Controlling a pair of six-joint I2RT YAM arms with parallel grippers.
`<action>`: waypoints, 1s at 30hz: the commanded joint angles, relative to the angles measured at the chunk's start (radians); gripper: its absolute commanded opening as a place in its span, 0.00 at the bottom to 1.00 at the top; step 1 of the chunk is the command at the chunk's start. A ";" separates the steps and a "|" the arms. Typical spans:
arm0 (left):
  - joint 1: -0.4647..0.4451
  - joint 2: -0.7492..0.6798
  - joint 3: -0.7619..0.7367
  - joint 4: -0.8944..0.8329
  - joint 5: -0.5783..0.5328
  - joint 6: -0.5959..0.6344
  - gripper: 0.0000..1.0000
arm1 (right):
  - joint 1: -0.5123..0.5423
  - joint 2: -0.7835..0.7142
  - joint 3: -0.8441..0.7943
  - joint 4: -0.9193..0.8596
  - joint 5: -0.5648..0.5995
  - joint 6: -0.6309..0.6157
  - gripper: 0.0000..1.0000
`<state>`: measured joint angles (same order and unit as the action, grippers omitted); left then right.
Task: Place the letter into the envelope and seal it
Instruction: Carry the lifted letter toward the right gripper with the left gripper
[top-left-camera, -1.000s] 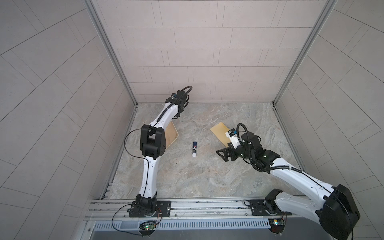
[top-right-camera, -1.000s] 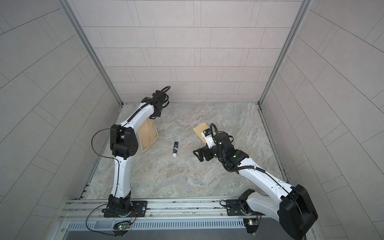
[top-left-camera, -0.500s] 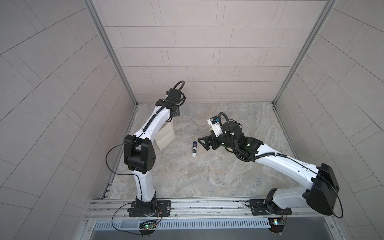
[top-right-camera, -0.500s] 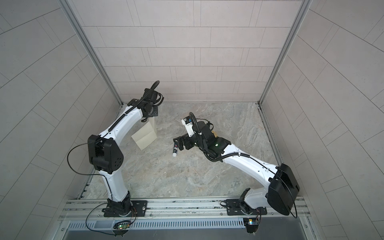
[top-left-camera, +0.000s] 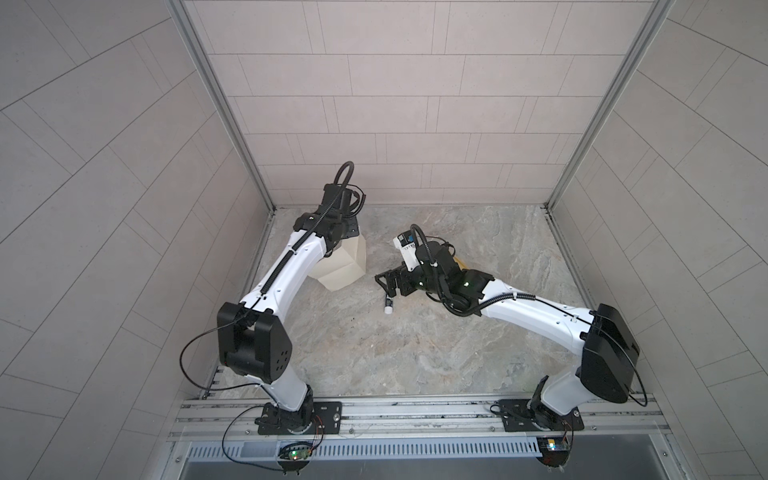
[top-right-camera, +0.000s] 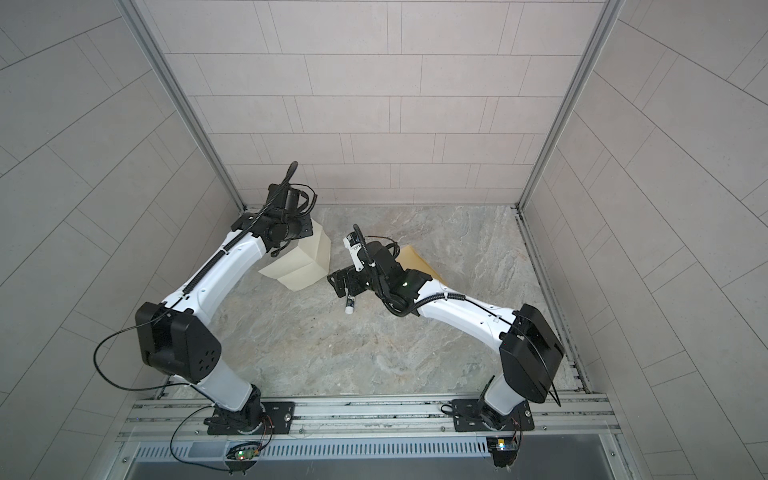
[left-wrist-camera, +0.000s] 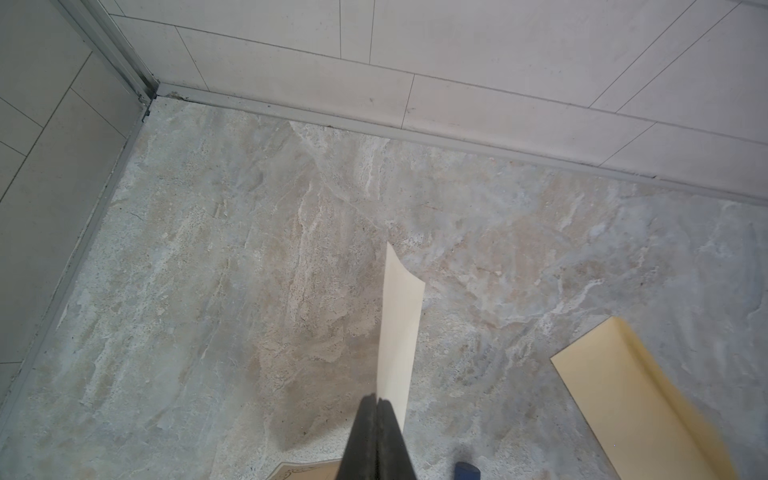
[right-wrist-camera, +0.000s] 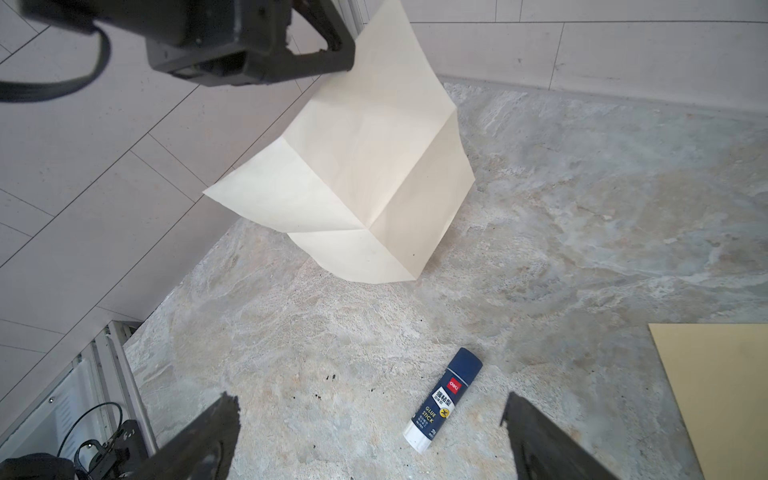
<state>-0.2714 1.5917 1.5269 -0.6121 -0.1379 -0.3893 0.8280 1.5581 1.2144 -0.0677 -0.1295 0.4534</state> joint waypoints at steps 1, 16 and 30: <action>-0.004 -0.070 -0.040 0.074 0.003 -0.065 0.00 | -0.006 -0.037 0.020 -0.009 0.024 0.011 0.99; -0.109 -0.220 -0.082 0.048 -0.163 -0.120 0.00 | -0.056 -0.115 0.033 -0.081 -0.060 -0.057 1.00; -0.372 -0.197 -0.038 -0.105 -0.595 -0.416 0.00 | -0.015 -0.176 -0.098 0.084 -0.071 0.222 0.99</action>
<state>-0.6136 1.3861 1.4425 -0.6662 -0.6273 -0.7200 0.7944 1.4143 1.1378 -0.0441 -0.2127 0.5949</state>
